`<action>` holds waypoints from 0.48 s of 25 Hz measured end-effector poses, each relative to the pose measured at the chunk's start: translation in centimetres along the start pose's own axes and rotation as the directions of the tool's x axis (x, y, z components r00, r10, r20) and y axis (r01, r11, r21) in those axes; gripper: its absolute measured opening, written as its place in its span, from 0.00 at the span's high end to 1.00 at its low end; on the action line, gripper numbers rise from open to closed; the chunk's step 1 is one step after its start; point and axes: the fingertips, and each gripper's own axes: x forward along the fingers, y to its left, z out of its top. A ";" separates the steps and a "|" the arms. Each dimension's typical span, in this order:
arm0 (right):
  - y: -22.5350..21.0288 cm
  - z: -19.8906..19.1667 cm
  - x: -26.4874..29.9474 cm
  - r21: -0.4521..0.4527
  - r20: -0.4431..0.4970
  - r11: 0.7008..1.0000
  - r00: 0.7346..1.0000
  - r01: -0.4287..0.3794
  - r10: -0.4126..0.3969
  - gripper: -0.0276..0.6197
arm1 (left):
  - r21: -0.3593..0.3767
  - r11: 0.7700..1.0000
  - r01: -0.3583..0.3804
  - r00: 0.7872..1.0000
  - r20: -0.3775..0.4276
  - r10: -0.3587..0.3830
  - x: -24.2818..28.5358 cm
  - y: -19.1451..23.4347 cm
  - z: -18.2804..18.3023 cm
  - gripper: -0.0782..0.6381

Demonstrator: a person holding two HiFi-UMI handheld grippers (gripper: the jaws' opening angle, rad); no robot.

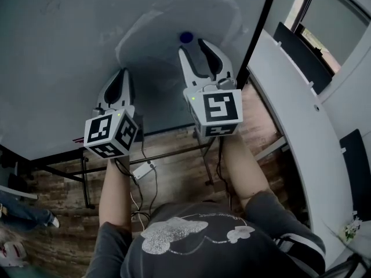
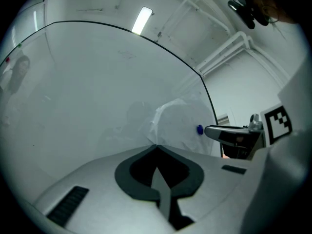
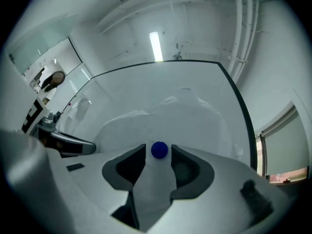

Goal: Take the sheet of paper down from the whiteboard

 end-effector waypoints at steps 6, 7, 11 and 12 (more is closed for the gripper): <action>-0.3 0.4 1.8 -0.065 -0.020 0.998 1.000 0.020 -0.021 0.73 | 0.002 1.000 0.006 1.000 0.001 -0.006 -0.1 -0.1 0.0 0.88; -0.3 0.4 1.9 -0.073 -0.022 0.997 0.999 0.028 -0.030 0.73 | 0.003 1.000 0.007 1.000 0.002 -0.007 -0.1 -0.1 0.0 0.88; -0.4 0.2 2.2 -0.106 -0.022 0.993 0.998 0.060 -0.063 0.73 | 0.007 1.000 0.014 1.000 0.007 -0.014 -0.1 -0.2 0.2 0.88; -0.5 0.2 2.2 -0.127 -0.025 0.990 0.997 0.067 -0.071 0.73 | 0.008 1.000 0.016 1.000 0.008 -0.016 -0.1 -0.3 0.2 0.88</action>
